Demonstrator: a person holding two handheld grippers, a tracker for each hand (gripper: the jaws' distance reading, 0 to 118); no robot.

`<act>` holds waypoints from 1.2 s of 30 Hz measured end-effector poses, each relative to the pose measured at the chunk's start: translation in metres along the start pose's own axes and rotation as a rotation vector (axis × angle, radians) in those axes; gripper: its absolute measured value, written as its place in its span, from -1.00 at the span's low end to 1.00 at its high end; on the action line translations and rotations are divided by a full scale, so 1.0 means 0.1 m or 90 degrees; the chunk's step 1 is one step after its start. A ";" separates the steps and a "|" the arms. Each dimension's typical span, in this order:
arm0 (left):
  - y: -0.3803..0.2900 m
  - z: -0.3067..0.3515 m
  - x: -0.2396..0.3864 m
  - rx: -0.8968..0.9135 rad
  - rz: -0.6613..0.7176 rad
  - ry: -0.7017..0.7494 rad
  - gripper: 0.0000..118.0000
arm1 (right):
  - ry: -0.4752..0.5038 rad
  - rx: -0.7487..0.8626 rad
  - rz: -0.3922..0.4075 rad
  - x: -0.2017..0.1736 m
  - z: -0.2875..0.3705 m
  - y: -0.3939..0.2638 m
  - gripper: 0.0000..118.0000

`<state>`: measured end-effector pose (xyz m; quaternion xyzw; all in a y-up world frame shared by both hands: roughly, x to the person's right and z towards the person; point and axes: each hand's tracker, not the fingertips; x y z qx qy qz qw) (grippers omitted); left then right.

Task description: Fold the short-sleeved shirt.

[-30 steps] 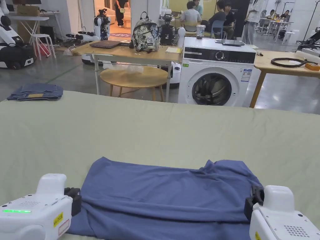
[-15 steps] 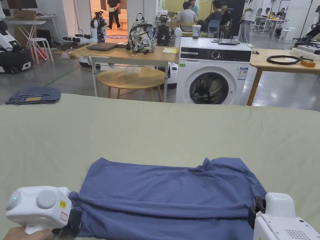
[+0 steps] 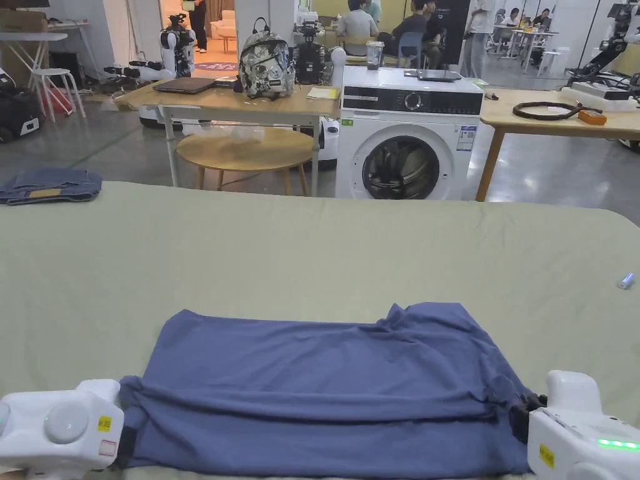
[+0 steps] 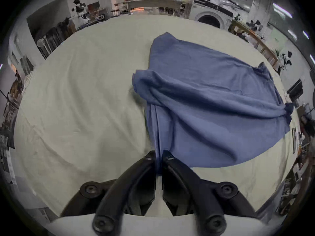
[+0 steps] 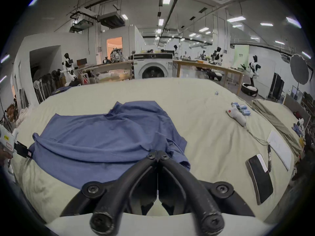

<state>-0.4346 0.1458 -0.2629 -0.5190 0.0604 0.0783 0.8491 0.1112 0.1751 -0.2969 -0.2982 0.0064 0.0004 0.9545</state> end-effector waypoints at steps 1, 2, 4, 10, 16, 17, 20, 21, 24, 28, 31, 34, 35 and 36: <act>-0.03 0.04 0.00 0.007 -0.002 -0.001 -1.00 | 0.007 -0.023 0.002 0.06 -0.04 0.02 -0.81; -0.06 0.08 0.00 0.014 -0.005 0.000 -1.00 | 0.011 -0.046 0.007 0.11 -0.10 0.04 -0.53; -0.11 0.14 0.00 0.025 -0.006 -0.003 -1.00 | 0.013 -0.099 0.026 0.19 -0.23 0.05 0.08; -0.18 0.22 0.00 0.049 -0.005 -0.006 -1.00 | 0.021 -0.258 0.076 0.32 -0.72 -0.20 0.10; -0.18 0.19 0.03 0.050 -0.013 -0.003 -1.00 | 0.037 -0.249 0.049 0.28 -0.69 -0.33 -0.48; -0.19 0.19 0.03 0.052 -0.013 -0.004 -1.00 | 0.047 -0.247 0.048 0.29 -0.67 -0.34 -0.80; -0.18 0.19 0.03 0.055 -0.016 -0.001 -1.00 | 0.043 -0.245 0.041 0.32 -0.62 -0.32 -0.90; -0.17 0.21 0.03 0.059 -0.013 -0.003 -1.00 | 0.046 -0.239 0.033 0.34 -0.60 -0.30 -0.91; -0.14 0.33 0.01 0.083 -0.004 -0.014 -1.00 | 0.052 -0.211 0.024 0.35 -0.42 -0.23 -0.92; -0.11 0.57 -0.02 0.117 -0.004 -0.029 -1.00 | 0.049 -0.190 0.028 0.31 -0.12 -0.07 -0.92; -0.16 0.75 -0.06 0.132 -0.011 -0.029 -1.00 | 0.042 -0.177 0.037 0.28 0.16 -0.04 -0.92; -0.33 0.91 -0.16 0.136 -0.012 -0.034 -1.00 | 0.037 -0.173 0.046 0.28 0.43 -0.10 -0.92; -0.43 0.97 -0.19 0.136 -0.012 -0.037 -1.00 | 0.038 -0.175 0.047 0.29 0.51 -0.15 -0.92; -0.51 0.99 -0.22 0.136 -0.012 -0.037 -1.00 | 0.040 -0.179 0.051 0.29 0.58 -0.20 -0.92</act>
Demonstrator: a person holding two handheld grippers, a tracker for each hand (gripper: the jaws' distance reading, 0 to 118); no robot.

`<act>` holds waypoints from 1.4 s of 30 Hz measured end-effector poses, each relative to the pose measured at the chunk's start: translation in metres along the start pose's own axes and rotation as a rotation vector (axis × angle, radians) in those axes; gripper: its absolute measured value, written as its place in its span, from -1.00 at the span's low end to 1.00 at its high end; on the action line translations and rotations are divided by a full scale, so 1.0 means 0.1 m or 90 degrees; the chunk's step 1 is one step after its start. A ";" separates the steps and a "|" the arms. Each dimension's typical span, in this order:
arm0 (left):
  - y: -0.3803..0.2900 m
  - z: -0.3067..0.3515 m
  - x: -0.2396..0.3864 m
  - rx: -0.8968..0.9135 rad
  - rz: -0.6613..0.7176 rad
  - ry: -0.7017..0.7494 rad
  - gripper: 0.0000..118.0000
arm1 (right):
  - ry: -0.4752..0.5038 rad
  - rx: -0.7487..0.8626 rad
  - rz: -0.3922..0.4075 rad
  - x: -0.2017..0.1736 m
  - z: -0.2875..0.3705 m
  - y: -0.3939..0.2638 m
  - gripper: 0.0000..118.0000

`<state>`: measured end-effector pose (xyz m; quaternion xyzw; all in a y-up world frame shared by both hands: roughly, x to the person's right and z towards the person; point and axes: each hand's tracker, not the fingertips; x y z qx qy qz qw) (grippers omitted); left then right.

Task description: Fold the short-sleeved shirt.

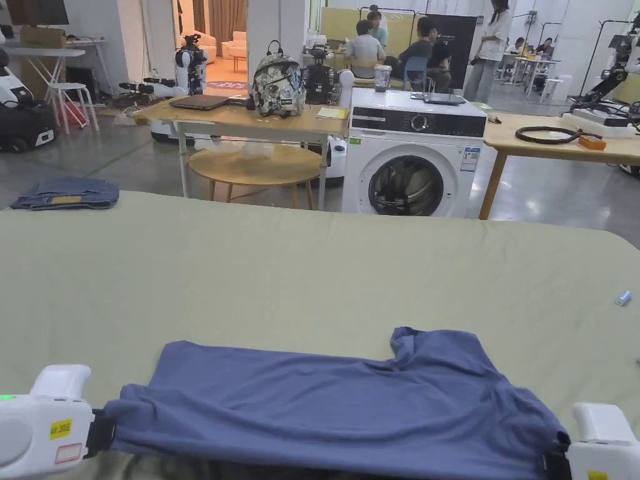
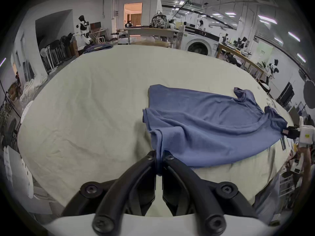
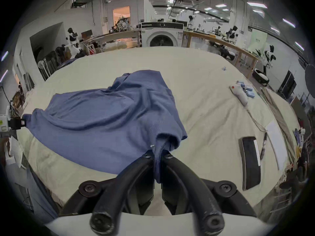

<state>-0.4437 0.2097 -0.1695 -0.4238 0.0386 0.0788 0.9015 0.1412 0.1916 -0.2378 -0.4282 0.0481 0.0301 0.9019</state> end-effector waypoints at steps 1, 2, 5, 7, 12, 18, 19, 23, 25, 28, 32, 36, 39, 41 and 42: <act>-0.09 0.04 -0.02 -0.003 0.000 -0.002 -1.00 | 0.003 -0.003 -0.002 0.00 0.05 -0.08 -0.92; -0.19 0.07 -0.04 -0.006 0.000 -0.003 -1.00 | 0.004 -0.009 -0.002 -0.02 0.09 -0.17 -0.92; -0.47 0.12 -0.06 -0.025 -0.001 -0.002 -1.00 | -0.008 -0.036 0.012 -0.07 0.14 -0.46 -0.92; -0.64 0.09 -0.07 -0.040 0.002 -0.001 -1.00 | -0.016 -0.062 0.020 -0.10 0.09 -0.65 -0.92; -0.94 -0.19 -0.14 -0.085 0.007 0.013 -1.00 | -0.034 -0.098 0.013 -0.13 -0.21 -0.98 -0.92; -0.96 -0.32 -0.14 -0.091 0.017 0.023 -1.00 | -0.046 -0.087 0.010 -0.16 -0.27 -1.00 -0.87; -0.94 -0.30 -0.14 -0.093 0.014 0.025 -1.00 | -0.049 -0.088 0.014 -0.18 -0.25 -0.98 -0.81; -0.80 -0.19 -0.10 -0.081 0.012 0.028 -0.90 | -0.099 -0.062 0.013 -0.20 -0.05 -0.80 0.01; -0.70 -0.09 -0.03 -0.029 0.008 0.044 -0.79 | -0.101 -0.018 0.012 -0.21 0.08 -0.65 0.07; -0.52 0.04 0.11 0.032 -0.002 0.051 -0.66 | -0.082 0.044 0.007 -0.33 0.23 -0.43 0.07; -0.32 0.10 0.31 0.145 -0.042 0.052 -0.66 | -0.068 0.172 0.000 -0.59 0.34 -0.20 0.06; -0.22 0.18 0.51 0.252 -0.062 0.056 -0.66 | -0.048 0.285 -0.018 -0.86 0.41 -0.06 -0.24; -0.17 0.26 0.65 0.311 -0.063 0.064 -0.77 | -0.041 0.341 -0.022 -1.03 0.45 0.02 -0.75; -0.15 0.29 0.71 0.348 -0.066 0.078 -1.00 | -0.040 0.358 -0.024 -1.11 0.45 0.08 -0.93; -0.13 0.30 0.72 0.352 -0.071 0.071 -1.00 | -0.031 0.376 -0.027 -1.14 0.46 0.09 -1.00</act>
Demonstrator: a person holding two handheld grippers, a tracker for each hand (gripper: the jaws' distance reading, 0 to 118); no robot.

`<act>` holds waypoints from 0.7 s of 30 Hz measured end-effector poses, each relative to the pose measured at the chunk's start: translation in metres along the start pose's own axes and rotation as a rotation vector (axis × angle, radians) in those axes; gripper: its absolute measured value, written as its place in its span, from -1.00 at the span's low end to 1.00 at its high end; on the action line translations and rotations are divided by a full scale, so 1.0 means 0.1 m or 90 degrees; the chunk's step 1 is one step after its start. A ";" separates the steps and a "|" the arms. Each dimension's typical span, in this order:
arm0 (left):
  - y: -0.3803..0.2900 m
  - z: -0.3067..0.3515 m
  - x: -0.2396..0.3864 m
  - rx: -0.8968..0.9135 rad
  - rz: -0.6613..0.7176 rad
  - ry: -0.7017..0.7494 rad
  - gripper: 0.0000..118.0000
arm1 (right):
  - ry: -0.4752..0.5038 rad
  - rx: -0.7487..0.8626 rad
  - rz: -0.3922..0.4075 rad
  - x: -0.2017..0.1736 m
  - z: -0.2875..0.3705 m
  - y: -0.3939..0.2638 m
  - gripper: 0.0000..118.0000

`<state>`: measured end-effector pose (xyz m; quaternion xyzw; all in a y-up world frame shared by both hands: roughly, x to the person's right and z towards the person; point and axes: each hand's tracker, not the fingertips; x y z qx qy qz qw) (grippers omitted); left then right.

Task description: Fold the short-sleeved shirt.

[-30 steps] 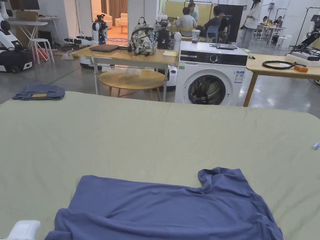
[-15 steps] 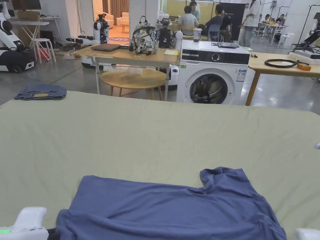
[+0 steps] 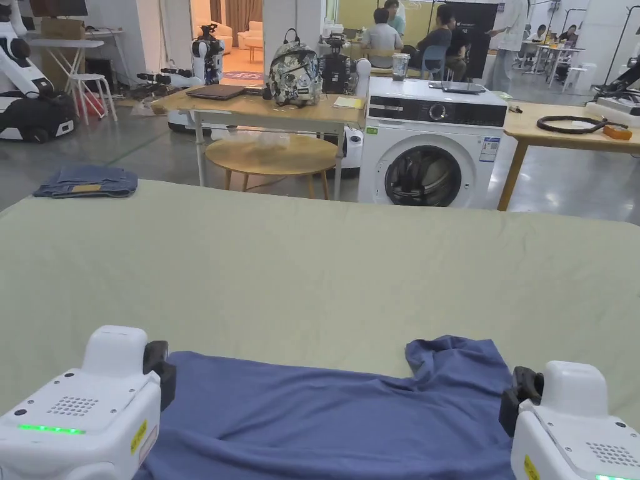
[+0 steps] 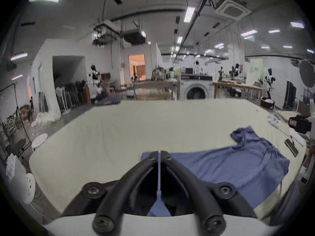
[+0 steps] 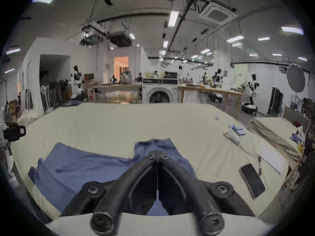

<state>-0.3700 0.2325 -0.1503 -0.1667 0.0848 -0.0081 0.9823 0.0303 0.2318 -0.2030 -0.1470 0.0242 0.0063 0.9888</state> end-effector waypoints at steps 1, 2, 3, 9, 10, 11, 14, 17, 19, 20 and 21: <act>0.05 0.02 0.04 0.004 0.000 0.000 -1.00 | 0.003 0.004 -0.001 -0.03 0.00 0.01 -1.00; 0.07 -0.01 0.04 0.009 -0.002 0.004 -1.00 | 0.002 0.007 -0.001 -0.06 -0.02 0.03 -1.00; 0.11 -0.06 0.04 0.021 -0.010 0.004 -1.00 | 0.007 0.014 -0.005 -0.07 -0.04 0.04 -1.00; 0.33 -0.75 -0.24 -0.098 0.007 0.005 -1.00 | 0.037 0.008 -0.014 -0.13 -0.21 0.10 -1.00; 0.37 -0.92 -0.30 -0.129 0.003 0.003 -1.00 | 0.039 0.006 -0.014 -0.13 -0.25 0.10 -1.00; 0.39 -1.09 -0.36 -0.174 0.002 -0.001 -1.00 | 0.040 0.004 -0.015 -0.13 -0.28 0.10 -1.00; 0.45 -1.61 -0.54 -0.261 0.028 -0.033 -1.00 | 0.043 -0.010 -0.014 -0.13 -0.40 0.08 -1.00; 0.44 -2.09 -0.70 -0.357 0.072 -0.061 -1.00 | 0.044 -0.027 -0.013 -0.10 -0.53 0.05 -1.00; 0.39 -2.39 -0.76 -0.436 0.098 -0.083 -0.86 | 0.041 -0.038 -0.008 -0.08 -0.60 0.03 -1.00; 0.36 -2.52 -0.78 -0.465 0.114 -0.090 -0.67 | 0.040 -0.044 -0.007 -0.07 -0.64 0.02 -1.00; 0.33 -2.61 -0.80 -0.483 0.116 -0.092 -0.67 | 0.039 -0.050 -0.005 -0.06 -0.67 0.00 -1.00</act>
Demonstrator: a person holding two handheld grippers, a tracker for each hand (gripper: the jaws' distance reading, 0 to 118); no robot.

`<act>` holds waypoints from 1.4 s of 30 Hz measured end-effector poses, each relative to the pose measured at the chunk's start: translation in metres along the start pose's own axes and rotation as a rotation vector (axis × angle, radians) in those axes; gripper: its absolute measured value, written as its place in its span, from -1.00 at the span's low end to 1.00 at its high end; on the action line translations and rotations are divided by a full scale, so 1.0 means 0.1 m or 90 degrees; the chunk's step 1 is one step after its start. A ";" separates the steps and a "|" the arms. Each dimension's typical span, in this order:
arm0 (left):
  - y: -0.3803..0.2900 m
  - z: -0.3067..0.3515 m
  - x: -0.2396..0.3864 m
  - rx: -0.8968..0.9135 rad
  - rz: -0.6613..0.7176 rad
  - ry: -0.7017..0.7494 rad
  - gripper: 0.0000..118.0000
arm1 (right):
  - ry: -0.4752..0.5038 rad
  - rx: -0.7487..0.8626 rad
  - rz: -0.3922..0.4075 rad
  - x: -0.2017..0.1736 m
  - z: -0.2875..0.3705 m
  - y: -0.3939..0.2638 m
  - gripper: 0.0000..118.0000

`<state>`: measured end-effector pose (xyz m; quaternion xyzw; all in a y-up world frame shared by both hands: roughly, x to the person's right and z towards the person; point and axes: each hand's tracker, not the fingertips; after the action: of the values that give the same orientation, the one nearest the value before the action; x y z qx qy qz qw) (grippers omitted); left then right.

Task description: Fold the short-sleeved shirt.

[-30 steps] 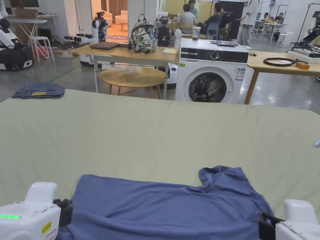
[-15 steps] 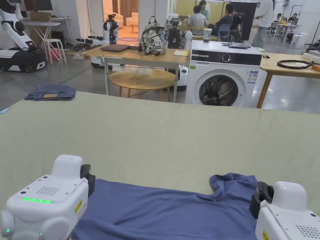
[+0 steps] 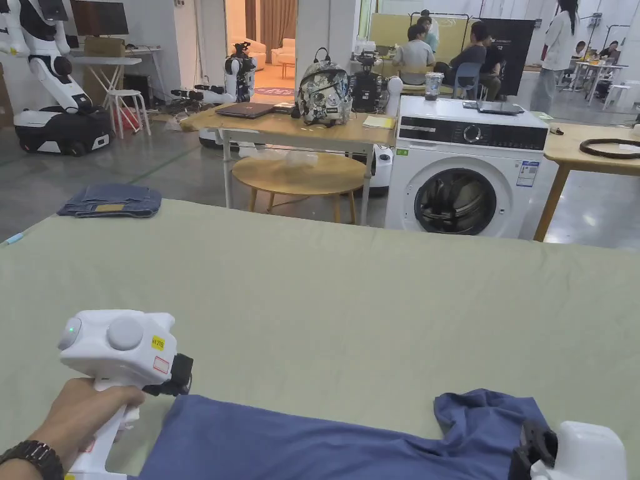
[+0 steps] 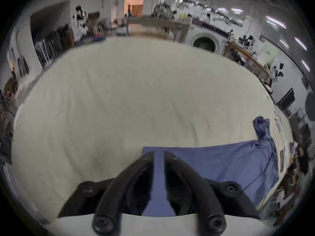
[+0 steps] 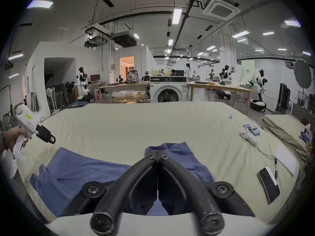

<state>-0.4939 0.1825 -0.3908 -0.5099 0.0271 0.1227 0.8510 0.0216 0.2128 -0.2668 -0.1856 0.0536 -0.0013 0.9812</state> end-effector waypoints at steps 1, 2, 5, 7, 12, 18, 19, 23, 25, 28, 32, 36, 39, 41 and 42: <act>0.03 -0.07 -0.01 -0.011 0.003 0.006 -0.59 | -0.001 -0.006 0.003 0.02 -0.03 -0.01 -1.00; 0.06 -0.15 -0.02 -0.017 0.004 0.007 -0.41 | -0.004 -0.011 0.005 0.03 -0.06 -0.03 -1.00; 0.11 -0.34 -0.02 -0.046 0.012 0.021 -0.19 | -0.012 -0.024 0.010 0.09 -0.13 -0.07 -1.00; 0.08 -0.42 0.05 -0.069 -0.007 0.032 -0.19 | -0.015 -0.035 0.012 0.12 -0.17 -0.10 -1.00; -0.13 -0.50 0.38 -0.075 -0.092 0.113 -0.29 | -0.025 -0.066 0.007 0.20 -0.26 -0.18 -1.00; -0.23 -0.44 0.56 -0.052 -0.137 0.113 -1.00 | -0.032 -0.109 -0.021 0.37 -0.38 -0.21 -1.00; -0.25 -0.40 0.56 -0.038 -0.139 0.108 -1.00 | -0.031 -0.115 -0.021 0.40 -0.42 -0.20 -1.00; -0.31 -0.16 0.52 0.016 -0.121 0.086 -1.00 | -0.035 -0.157 -0.011 0.57 -0.67 -0.07 -1.00; -0.30 -0.07 0.49 0.039 -0.117 0.074 -1.00 | -0.032 -0.195 -0.011 0.70 -0.88 0.02 -1.00; -0.36 0.09 0.49 0.068 -0.113 0.062 -1.00 | -0.026 -0.257 -0.022 0.90 -1.24 0.14 -1.00; -0.44 0.23 0.47 0.094 -0.107 0.049 -1.00 | -0.026 -0.329 -0.018 1.13 -1.69 0.22 -0.74; -0.49 0.30 0.42 0.109 -0.092 0.042 -1.00 | -0.029 -0.407 0.024 1.22 -2.06 0.15 0.26; -0.51 0.31 0.38 0.113 -0.082 0.036 -1.00 | -0.012 -0.463 0.002 1.26 -2.26 0.03 0.26; -0.60 0.38 0.45 0.116 -0.076 0.034 -1.00 | -0.027 -0.512 -0.010 1.29 -2.39 -0.07 0.26; -0.60 0.38 0.45 0.116 -0.073 0.033 -1.00 | -0.029 -0.510 -0.003 1.29 -2.42 -0.11 0.25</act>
<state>-0.4394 0.1968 -0.3282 -0.4344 0.0308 0.0574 0.8983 0.1248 0.1118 -0.5002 -0.5538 0.0277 0.0220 0.8319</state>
